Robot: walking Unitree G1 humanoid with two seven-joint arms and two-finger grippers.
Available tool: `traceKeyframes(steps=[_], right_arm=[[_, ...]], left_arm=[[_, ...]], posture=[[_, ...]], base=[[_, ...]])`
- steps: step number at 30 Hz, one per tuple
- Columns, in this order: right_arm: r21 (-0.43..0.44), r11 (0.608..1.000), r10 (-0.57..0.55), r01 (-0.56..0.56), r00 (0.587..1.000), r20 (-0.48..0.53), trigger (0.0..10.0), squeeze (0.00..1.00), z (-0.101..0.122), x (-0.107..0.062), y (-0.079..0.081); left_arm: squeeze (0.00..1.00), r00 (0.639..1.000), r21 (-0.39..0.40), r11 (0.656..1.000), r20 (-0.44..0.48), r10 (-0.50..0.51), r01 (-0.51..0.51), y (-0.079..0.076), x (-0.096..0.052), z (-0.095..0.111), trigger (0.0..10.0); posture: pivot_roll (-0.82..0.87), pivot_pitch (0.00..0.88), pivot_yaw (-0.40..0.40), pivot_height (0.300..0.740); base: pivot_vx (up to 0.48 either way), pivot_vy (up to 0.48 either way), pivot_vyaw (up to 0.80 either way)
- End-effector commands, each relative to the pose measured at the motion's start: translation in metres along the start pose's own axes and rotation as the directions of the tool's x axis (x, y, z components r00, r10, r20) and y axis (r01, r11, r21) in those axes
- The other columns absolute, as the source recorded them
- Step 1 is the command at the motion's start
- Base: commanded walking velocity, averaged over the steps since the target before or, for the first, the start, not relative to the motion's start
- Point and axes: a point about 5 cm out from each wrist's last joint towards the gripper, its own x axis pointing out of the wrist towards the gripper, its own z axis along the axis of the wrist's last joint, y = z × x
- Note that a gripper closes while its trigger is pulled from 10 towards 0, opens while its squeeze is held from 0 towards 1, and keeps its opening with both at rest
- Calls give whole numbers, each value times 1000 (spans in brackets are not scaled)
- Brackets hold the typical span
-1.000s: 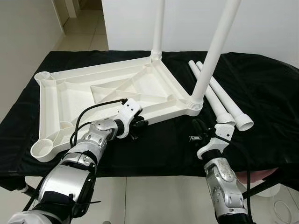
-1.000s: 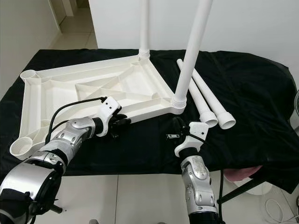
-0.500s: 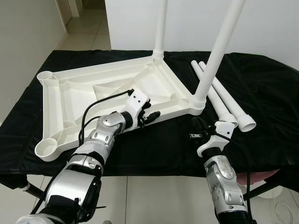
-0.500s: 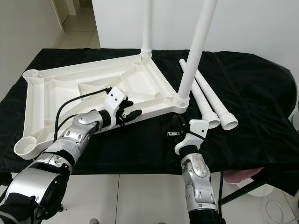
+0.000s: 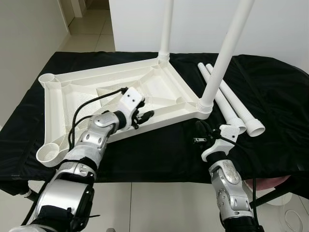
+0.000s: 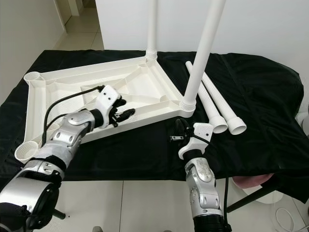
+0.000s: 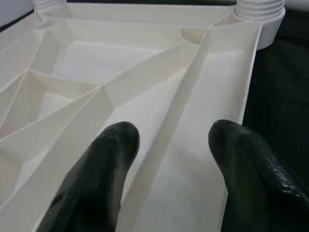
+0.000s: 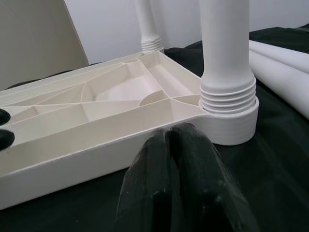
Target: Building children table
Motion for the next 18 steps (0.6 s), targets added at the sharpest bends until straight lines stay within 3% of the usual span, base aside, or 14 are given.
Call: traceKeyframes(steps=[1,3,6,7,8,18], right_arm=[[-3,1000,8,-8,1000,-15,10000,0,-2,1,1],[-4,1000,8,-9,1000,-15,10000,0,-3,1,1],[-3,1000,10,-10,1000,-14,10000,0,-2,1,2],[-3,1000,10,-10,1000,-14,10000,0,-2,1,2],[-3,1000,8,-8,1000,-14,10000,0,-3,1,1],[-3,1000,3,-3,1000,-13,10000,0,-2,-1,0]], left_arm=[[1000,981,12,981,-23,195,-195,12,-4,-3,10000],[1000,979,17,979,-29,202,-202,13,-6,-3,10000],[925,965,158,958,-72,252,-238,21,-12,-8,10000],[925,965,158,958,-72,252,-238,21,-12,-8,10000],[0,960,193,950,-91,266,-245,24,-15,-12,10000],[0,944,319,917,-147,296,-238,36,-29,-22,10000]], posture=[[-106,0,8,740],[-106,0,8,740],[-96,0,4,740],[-96,0,4,740],[-99,0,5,740],[-102,0,6,740]], base=[[0,0,0],[0,0,0],[0,0,0],[0,0,0],[0,0,0],[0,0,0]])
